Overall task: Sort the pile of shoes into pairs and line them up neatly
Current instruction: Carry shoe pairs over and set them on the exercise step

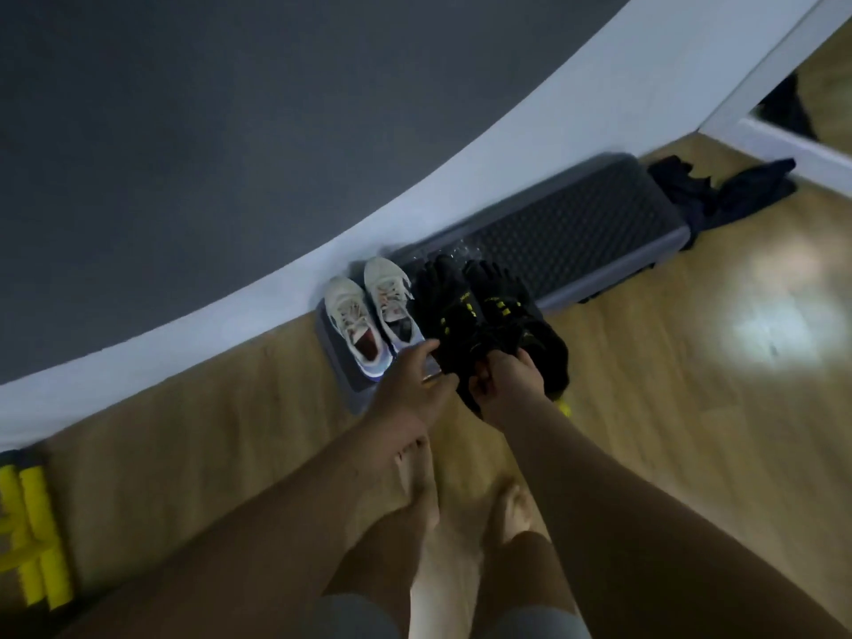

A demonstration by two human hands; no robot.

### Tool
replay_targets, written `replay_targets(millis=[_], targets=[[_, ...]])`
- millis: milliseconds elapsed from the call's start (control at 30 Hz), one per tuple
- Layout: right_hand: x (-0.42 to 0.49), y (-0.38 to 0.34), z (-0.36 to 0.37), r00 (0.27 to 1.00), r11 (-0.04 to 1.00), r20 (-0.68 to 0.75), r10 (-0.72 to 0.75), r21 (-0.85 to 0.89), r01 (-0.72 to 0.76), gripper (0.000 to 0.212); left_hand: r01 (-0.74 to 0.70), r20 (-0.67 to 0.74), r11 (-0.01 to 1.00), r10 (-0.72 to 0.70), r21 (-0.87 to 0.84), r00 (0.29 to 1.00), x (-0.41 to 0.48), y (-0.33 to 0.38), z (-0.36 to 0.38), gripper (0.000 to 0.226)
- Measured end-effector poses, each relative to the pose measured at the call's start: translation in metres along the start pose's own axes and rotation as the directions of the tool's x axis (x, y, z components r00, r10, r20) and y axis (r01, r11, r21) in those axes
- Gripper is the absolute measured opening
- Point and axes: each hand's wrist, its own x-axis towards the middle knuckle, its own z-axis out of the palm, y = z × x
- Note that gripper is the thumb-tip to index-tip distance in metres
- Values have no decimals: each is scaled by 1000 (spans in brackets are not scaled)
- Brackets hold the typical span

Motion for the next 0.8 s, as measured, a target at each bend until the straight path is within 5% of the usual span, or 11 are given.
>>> replay_targets(millis=[133,400,467,567,667,800], targets=[[73,-22,43,1000,1000,-3,-13,-24,13,35,-62,56,978,52,197,997,99,-2,9,60],[248,-22,119,988,990,88,127,-68,-121,35,81,-82,979,-66,189,994,267,-77,62,41],[281,-14,126,973,985,158,167,-58,-160,35,93,-157,966,-56,241,986,292,-99,68,28],[313,-9,131,943,979,263,205,-77,-191,39,83,-207,938,-12,337,978,316,-114,74,40],[323,-25,133,934,973,274,228,-86,-212,31,120,-220,870,-14,477,975,331,-107,79,50],[320,-44,135,917,959,301,262,23,-282,19,149,-233,848,-30,508,972,342,-92,80,36]])
